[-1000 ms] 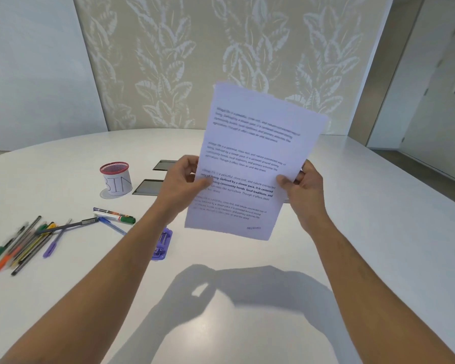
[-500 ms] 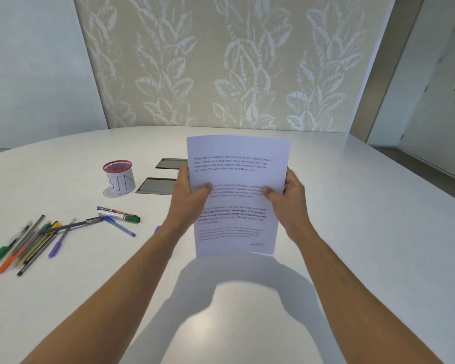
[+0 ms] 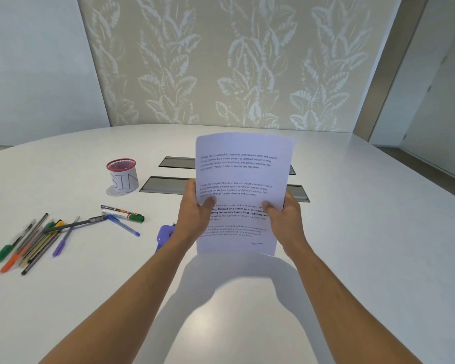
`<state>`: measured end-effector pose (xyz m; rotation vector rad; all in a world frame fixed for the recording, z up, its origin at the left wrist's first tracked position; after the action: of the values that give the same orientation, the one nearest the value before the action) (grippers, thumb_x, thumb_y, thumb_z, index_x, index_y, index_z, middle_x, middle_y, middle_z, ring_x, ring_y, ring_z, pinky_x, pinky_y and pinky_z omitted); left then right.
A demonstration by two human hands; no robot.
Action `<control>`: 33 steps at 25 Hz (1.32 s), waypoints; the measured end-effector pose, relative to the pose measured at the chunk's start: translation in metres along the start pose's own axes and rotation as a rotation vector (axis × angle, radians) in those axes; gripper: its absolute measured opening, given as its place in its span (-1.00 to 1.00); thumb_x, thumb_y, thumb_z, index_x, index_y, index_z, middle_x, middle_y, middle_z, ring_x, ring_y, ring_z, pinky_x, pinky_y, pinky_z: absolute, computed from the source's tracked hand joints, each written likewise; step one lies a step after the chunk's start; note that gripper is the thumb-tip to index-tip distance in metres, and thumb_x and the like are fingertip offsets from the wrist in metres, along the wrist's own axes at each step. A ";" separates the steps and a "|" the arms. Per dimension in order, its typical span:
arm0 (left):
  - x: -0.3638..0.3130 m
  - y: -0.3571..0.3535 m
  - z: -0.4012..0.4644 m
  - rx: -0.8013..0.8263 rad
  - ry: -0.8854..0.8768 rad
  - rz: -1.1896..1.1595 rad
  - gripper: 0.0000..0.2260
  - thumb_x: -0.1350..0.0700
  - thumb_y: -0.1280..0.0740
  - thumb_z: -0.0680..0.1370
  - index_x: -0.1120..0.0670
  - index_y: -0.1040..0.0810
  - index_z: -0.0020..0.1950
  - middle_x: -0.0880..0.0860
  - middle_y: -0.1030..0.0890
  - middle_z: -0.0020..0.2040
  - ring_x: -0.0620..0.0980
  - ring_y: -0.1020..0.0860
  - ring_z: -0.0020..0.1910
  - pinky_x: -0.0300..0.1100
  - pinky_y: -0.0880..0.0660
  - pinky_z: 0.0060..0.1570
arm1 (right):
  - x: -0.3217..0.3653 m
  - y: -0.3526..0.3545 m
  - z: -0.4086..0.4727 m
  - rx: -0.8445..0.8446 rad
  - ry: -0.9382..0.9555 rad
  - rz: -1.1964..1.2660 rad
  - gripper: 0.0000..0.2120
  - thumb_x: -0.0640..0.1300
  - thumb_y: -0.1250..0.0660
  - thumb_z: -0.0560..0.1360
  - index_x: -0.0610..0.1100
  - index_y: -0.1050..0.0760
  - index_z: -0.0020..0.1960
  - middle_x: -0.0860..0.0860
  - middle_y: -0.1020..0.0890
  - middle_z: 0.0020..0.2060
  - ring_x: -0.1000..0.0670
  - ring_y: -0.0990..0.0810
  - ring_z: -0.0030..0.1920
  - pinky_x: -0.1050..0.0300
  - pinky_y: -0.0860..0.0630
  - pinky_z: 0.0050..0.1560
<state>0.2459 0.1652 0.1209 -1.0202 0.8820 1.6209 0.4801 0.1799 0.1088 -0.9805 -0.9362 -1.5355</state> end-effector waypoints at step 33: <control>0.104 0.073 0.035 0.192 0.194 0.782 -0.79 0.10 -0.05 0.68 0.12 -0.45 0.03 0.17 -0.54 0.01 0.10 -0.50 -0.03 -0.10 -0.37 -0.07 | -0.083 -0.054 -0.043 0.136 -0.617 0.225 -0.83 -0.48 -0.23 0.51 -0.36 -0.55 0.02 -0.15 -0.71 -0.13 -0.05 -0.73 -0.27 0.16 -0.61 -0.36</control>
<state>0.1514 0.2151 0.0433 -0.7364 1.6800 2.0258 0.4320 0.1775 0.0125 -1.4418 -1.2822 -0.9738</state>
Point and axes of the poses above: each hand's wrist, its own z-axis towards the middle knuckle, its own y-axis out of the back of the hand, x = y × z, the point moved 9 cm from there along z, towards the middle knuckle
